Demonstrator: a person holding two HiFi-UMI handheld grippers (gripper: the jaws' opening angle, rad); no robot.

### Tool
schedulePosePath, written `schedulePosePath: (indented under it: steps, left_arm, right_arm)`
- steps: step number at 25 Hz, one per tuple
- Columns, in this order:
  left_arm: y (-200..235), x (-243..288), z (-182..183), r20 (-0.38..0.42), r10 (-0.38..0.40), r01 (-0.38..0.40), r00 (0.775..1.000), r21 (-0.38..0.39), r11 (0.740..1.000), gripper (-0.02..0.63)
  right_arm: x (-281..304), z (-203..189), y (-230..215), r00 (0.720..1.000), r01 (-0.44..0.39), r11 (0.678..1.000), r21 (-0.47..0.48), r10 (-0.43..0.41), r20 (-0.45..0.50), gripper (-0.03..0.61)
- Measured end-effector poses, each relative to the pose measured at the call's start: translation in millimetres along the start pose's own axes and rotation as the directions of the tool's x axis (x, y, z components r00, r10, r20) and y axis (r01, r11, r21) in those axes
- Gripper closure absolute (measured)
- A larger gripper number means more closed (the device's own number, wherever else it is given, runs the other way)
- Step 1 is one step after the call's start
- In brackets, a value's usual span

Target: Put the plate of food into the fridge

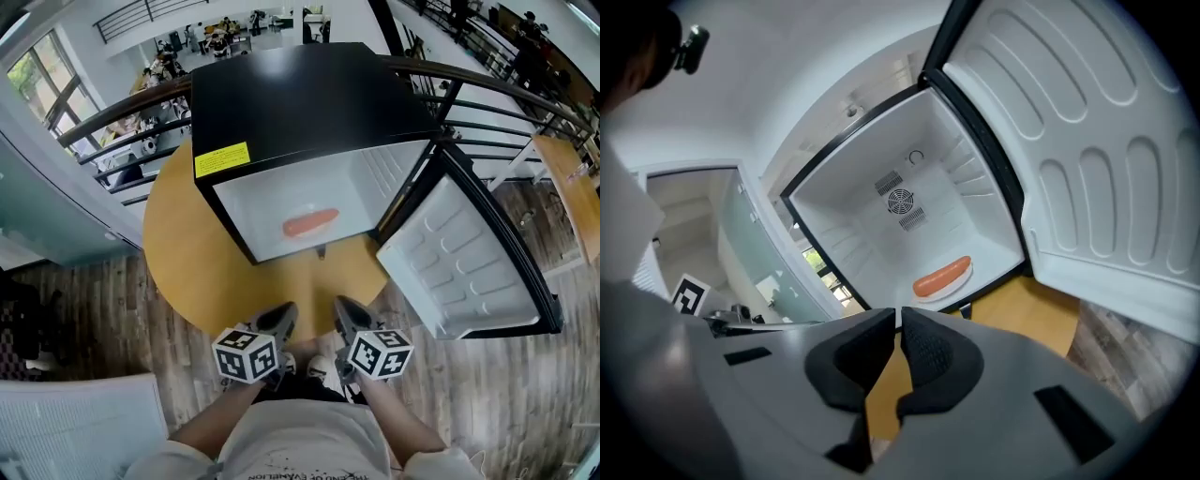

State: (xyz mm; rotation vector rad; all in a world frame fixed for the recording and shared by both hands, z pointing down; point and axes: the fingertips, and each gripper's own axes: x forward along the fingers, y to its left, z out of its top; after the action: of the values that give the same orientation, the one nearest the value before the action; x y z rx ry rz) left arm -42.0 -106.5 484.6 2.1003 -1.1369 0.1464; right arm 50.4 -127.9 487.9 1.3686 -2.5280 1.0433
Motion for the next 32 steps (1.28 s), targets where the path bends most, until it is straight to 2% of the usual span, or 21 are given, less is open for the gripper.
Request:
schedulePosePath:
  steps: [4, 8, 15, 19, 32]
  left_arm:
    - [-10.7, -20.2, -9.9, -0.003, 0.03, -0.03, 1.0, 0.066, 0.997, 0.591]
    - [-13.7, -32.9, -18.4, 0.0, 0.054, -0.054, 0.999, 0.089, 0.995, 0.591]
    - [-17.7, -42.4, -33.1, -0.009, 0.076, -0.075, 0.997, 0.08, 0.994, 0.591]
    - [-18.2, -43.0, -31.1, -0.006, 0.077, -0.076, 0.997, 0.101, 0.992, 0.59]
    - [-17.0, -47.0, -37.8, -0.023, 0.077, -0.075, 0.997, 0.097, 0.993, 0.591]
  right_arm:
    - [-17.5, -12.2, 18.6, 0.999, -0.009, 0.998, -0.058, 0.008, -0.032, 0.551]
    - [-28.3, -21.5, 29.1, 0.999, -0.009, 0.996, -0.091, 0.004, -0.048, 0.552]
    - [-38.6, -36.5, 35.9, 0.998, 0.004, 0.998, -0.063, -0.008, -0.058, 0.552]
    - [-38.1, -35.2, 34.9, 0.998, 0.012, 0.997, -0.075, -0.016, -0.061, 0.553]
    - [-40.2, -38.4, 39.8, 0.997, 0.002, 0.998, -0.062, -0.007, -0.077, 0.553]
